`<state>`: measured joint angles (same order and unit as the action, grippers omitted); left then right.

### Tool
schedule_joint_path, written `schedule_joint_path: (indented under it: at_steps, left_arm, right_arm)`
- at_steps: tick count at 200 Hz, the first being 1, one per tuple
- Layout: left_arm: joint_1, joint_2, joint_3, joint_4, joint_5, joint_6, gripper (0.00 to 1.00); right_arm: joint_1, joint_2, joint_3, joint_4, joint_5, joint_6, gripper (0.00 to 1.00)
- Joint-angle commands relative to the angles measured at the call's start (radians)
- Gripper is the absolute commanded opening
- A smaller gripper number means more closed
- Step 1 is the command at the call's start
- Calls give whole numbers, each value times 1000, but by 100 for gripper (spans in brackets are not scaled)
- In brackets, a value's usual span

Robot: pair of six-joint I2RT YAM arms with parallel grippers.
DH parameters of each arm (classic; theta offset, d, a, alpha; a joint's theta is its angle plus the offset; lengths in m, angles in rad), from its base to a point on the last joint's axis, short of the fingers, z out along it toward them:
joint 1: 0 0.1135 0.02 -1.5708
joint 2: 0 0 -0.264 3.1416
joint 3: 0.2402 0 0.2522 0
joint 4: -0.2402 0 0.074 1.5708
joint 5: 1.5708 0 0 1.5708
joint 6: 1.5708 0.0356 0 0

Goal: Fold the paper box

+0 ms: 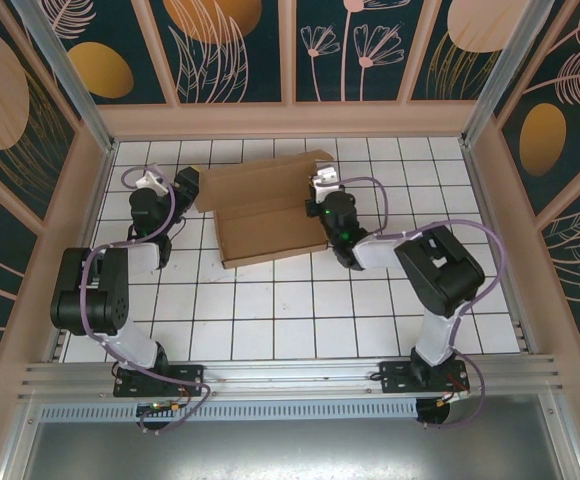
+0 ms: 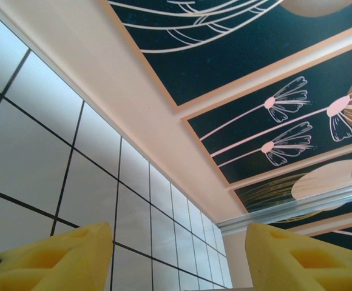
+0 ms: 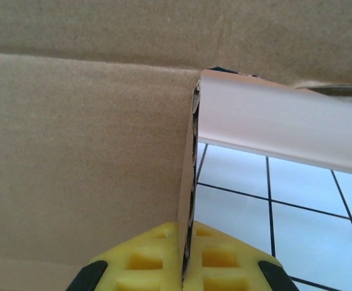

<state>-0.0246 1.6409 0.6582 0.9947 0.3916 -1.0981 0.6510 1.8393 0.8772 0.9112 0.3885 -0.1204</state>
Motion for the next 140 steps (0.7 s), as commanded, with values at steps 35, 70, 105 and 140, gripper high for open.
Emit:
schedule_joint_path:
  at_steps: [35, 70, 105, 140]
  left_arm:
    - [-14, -60, -27, 0, -17, -7, 61]
    - [-12, -137, -13, -143, -39, 86, 65]
    - [-11, -276, 49, -446, -174, 334, 72]
    - [-11, -439, -31, -457, -344, 501, 73]
  right_arm:
    - [96, 122, 169, 7, 363, 56, 0]
    - [48, 44, 116, -60, 242, -13, 0]
    - [-82, -103, -21, -121, -138, -85, 0]
    - [-205, -151, -53, -199, -499, -92, 0]
